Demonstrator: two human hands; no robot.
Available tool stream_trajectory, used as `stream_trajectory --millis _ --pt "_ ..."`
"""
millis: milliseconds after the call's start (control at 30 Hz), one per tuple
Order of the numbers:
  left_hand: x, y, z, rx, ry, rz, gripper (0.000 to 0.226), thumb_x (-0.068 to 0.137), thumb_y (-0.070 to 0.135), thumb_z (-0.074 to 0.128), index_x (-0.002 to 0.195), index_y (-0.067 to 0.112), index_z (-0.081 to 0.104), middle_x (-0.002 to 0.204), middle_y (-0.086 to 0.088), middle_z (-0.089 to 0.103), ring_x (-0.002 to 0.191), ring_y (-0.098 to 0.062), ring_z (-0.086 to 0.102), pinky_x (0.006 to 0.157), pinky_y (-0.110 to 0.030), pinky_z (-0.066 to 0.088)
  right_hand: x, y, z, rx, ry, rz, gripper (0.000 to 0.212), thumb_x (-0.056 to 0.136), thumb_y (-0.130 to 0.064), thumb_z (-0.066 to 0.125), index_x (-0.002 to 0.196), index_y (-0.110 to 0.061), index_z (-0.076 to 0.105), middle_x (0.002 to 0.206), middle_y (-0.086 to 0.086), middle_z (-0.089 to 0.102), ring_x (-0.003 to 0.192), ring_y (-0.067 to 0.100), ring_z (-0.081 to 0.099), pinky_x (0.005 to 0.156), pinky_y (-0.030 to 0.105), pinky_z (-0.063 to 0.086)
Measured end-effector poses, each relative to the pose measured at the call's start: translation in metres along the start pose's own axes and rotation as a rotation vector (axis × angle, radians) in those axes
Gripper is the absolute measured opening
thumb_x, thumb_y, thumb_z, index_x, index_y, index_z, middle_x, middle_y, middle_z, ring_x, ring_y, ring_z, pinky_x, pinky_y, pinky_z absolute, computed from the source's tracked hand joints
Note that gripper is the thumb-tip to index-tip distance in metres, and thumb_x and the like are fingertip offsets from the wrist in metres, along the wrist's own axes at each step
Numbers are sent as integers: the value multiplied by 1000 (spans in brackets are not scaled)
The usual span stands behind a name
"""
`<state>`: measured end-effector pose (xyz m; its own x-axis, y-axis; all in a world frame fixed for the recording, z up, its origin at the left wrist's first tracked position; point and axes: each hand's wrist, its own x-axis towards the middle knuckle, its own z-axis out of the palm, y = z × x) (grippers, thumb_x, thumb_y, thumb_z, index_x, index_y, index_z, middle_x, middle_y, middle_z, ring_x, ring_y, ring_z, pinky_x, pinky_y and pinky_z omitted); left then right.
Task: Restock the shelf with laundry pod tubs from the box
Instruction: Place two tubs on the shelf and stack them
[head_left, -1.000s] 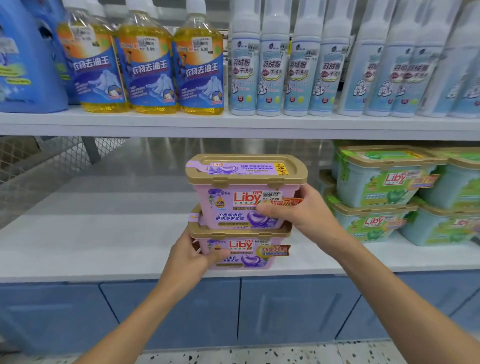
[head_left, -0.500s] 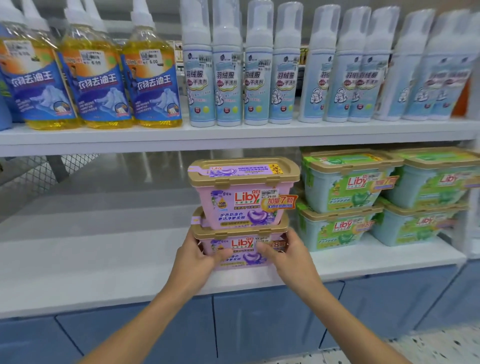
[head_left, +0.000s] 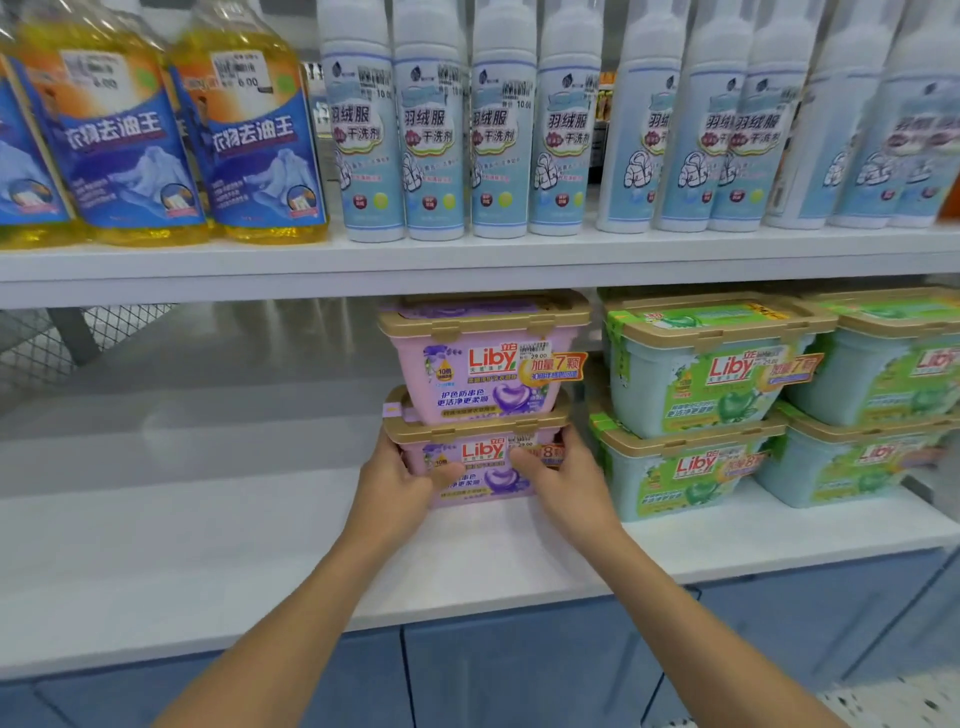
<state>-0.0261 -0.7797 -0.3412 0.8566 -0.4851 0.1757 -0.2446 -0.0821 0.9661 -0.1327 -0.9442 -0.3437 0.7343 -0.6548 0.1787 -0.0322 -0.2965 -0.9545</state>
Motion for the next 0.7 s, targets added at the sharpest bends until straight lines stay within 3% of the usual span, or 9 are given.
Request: stream_trajectory --millis 133,300,433,700 --pt "21 -5 6 -70 -14 7 63 83 4 81 134 27 53 122 12 72 111 -8 70 95 -38 58 17 0 5 3 26 -13 46 91 -22 72 132 -22 51 119 -10 66 107 8 63 81 13 46" --pt "44 -13 13 -128 -15 -13 64 78 5 84 132 26 55 123 6 73 112 -15 71 99 -51 56 35 8 12 12 61 -21 42 93 -20 70 130 -22 50 123 -6 66 110 10 64 91 25 51" --pt "55 -18 19 -112 8 -27 64 71 21 86 127 32 57 120 8 74 110 -16 71 98 -51 56 45 10 15 15 97 -5 38 93 -18 69 126 -24 51 118 -8 65 107 9 63 71 2 43" --pt "62 -19 23 -65 17 -29 55 84 10 81 129 27 55 119 7 73 108 -15 71 97 -50 57 53 11 17 38 106 25 42 93 -19 69 130 -24 51 123 -6 65 109 11 63 73 9 44"
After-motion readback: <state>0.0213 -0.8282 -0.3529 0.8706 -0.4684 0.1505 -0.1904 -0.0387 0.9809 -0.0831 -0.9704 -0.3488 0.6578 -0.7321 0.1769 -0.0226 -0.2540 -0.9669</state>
